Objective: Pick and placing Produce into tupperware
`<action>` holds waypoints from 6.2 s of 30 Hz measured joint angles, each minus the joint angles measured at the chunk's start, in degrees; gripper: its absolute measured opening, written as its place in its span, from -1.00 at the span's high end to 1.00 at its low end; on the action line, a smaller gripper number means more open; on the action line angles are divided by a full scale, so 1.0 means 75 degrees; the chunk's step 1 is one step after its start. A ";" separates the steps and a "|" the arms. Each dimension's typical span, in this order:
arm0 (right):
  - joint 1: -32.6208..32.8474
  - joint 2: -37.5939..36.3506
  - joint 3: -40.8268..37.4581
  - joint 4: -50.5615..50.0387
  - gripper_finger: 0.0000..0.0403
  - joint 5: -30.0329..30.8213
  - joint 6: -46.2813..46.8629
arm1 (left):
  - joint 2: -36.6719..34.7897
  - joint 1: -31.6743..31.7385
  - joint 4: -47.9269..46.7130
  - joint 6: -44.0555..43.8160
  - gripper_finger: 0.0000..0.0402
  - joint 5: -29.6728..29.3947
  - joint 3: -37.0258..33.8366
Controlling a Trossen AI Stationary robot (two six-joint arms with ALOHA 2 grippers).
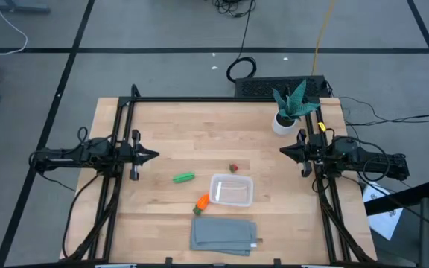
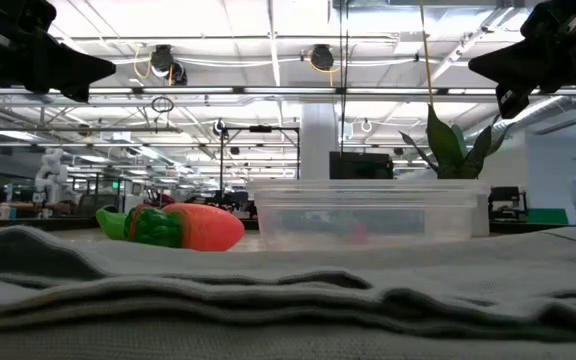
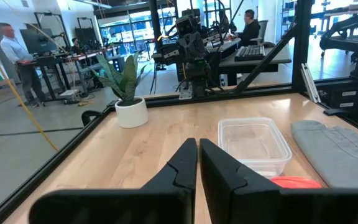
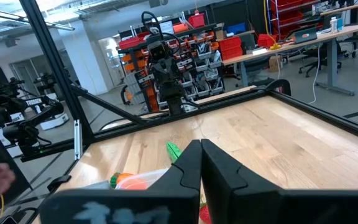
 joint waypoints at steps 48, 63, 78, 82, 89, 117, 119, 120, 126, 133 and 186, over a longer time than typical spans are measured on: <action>-0.0005 0.1621 -0.0003 0.0850 1.00 -0.0002 -0.1416 | 0.1668 0.0009 0.3058 -0.1409 0.88 -0.0682 -0.0893; -0.0005 0.1724 -0.0003 0.1030 1.00 -0.0002 -0.1936 | 0.2037 0.0006 0.3357 -0.1423 0.88 -0.0609 -0.0965; -0.0196 0.3615 0.0433 0.1453 0.83 0.0980 -0.0932 | 0.2037 0.0009 0.3808 -0.1003 0.88 -0.0697 -0.0965; -0.0322 0.4477 0.0843 0.1366 0.60 0.0913 -0.0792 | 0.2037 0.0006 0.3705 -0.0985 0.88 -0.0697 -0.0965; -0.0560 0.5793 0.1686 0.1362 0.51 0.0764 -0.0838 | 0.2037 0.0006 0.3646 -0.0985 0.88 -0.0694 -0.0965; -0.1353 1.0716 0.8044 -0.4530 1.00 -0.2475 -0.1911 | 0.2036 0.0008 0.3345 -0.0982 0.88 -0.0691 -0.0959; -0.1395 1.1072 0.8382 -0.4890 1.00 -0.2591 -0.2148 | 0.2037 0.0006 0.3317 -0.0976 0.88 -0.0700 -0.0959; -0.1420 1.1226 0.8528 -0.5072 1.00 -0.2619 -0.2275 | 0.2037 0.0006 0.3317 -0.0973 0.88 -0.0705 -0.0959; -0.1565 1.2110 0.9086 -0.6048 1.00 -0.2628 -0.3180 | 0.2037 0.0008 0.3317 -0.0921 0.88 -0.0731 -0.0959; -0.1620 1.2841 0.9194 -0.6210 1.00 -0.2626 -0.3939 | 0.2037 0.0006 0.3309 -0.0924 0.88 -0.0743 -0.0959; -0.0640 1.3475 0.9160 -0.4942 0.47 -0.2033 -0.6726 | 0.2037 0.0006 0.3072 -0.0996 0.88 -0.0776 -0.0959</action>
